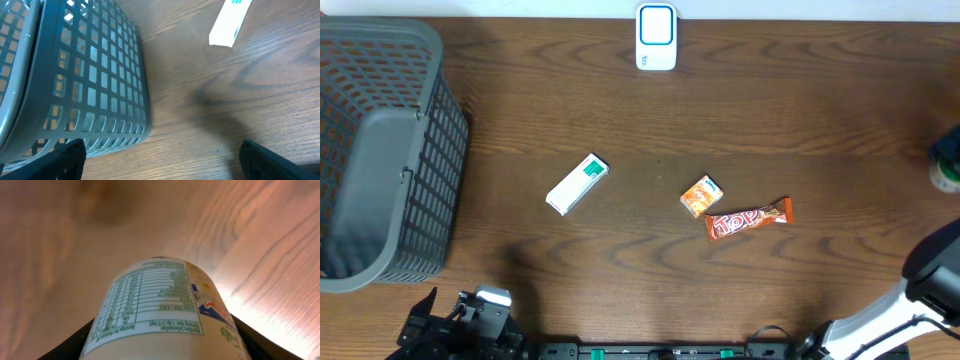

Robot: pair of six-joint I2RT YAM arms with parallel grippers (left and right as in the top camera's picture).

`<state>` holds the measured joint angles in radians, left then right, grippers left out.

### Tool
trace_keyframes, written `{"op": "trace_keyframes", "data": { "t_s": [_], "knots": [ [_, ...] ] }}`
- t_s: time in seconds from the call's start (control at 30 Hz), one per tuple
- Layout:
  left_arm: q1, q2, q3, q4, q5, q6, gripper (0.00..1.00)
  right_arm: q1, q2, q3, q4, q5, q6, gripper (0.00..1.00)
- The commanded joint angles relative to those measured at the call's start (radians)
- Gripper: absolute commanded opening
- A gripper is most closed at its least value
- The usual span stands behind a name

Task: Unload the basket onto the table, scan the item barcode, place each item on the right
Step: 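Swing the held jar over to the right edge of the table, then set the jar down at the right edge and open the right gripper, then reach the right gripper to the Kleenex pack and grasp it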

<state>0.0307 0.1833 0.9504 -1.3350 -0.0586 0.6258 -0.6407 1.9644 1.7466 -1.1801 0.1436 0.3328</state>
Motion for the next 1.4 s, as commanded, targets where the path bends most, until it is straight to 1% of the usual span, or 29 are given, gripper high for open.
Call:
{"op": "trace_keyframes", "data": {
  "t_s": [0.0,0.2,0.5,0.57,0.7,0.8,0.97,1.07,1.23,1.27,1.3,1.33,1.37],
  "knots": [
    [-0.004,-0.001,0.003,0.0,-0.005,0.002,0.98,-0.055,-0.013,-0.098,0.056,-0.038,0.035,0.54],
    [-0.004,-0.001,0.003,0.0,-0.005,0.002,0.98,-0.118,-0.013,-0.206,0.134,-0.04,0.065,0.53],
    [-0.004,-0.001,0.003,0.0,-0.005,0.002,0.98,-0.121,-0.013,-0.218,0.159,-0.036,0.075,0.53],
    [-0.004,-0.001,0.003,0.0,-0.005,0.002,0.98,-0.121,-0.013,-0.219,0.164,-0.014,0.077,0.53],
    [-0.004,-0.001,0.003,0.0,-0.005,0.002,0.98,-0.125,-0.013,-0.219,0.214,0.036,0.086,0.59],
    [-0.004,-0.001,0.003,0.0,-0.005,0.002,0.98,-0.128,-0.005,-0.218,0.282,0.077,0.086,0.59],
    [-0.004,-0.001,0.003,0.0,-0.005,0.002,0.98,-0.128,0.057,-0.218,0.39,0.107,0.086,0.62],
    [-0.004,-0.001,0.003,0.0,-0.005,0.002,0.98,-0.128,0.131,-0.218,0.435,0.111,0.09,0.62],
    [-0.004,-0.001,0.003,0.0,-0.005,0.002,0.98,-0.126,0.195,-0.218,0.454,0.11,0.093,0.63],
    [-0.004,-0.001,0.003,0.0,-0.005,0.002,0.98,-0.126,0.199,-0.218,0.454,0.11,0.093,0.65],
    [-0.004,-0.001,0.003,0.0,-0.005,0.002,0.98,-0.126,0.201,-0.218,0.453,0.11,0.093,0.7],
    [-0.004,-0.001,0.003,0.0,-0.005,0.002,0.98,-0.126,0.201,-0.217,0.453,0.11,0.093,0.81],
    [-0.004,-0.001,0.003,0.0,-0.005,0.002,0.98,-0.126,0.2,-0.212,0.45,0.109,0.093,0.99]
  ]
}}
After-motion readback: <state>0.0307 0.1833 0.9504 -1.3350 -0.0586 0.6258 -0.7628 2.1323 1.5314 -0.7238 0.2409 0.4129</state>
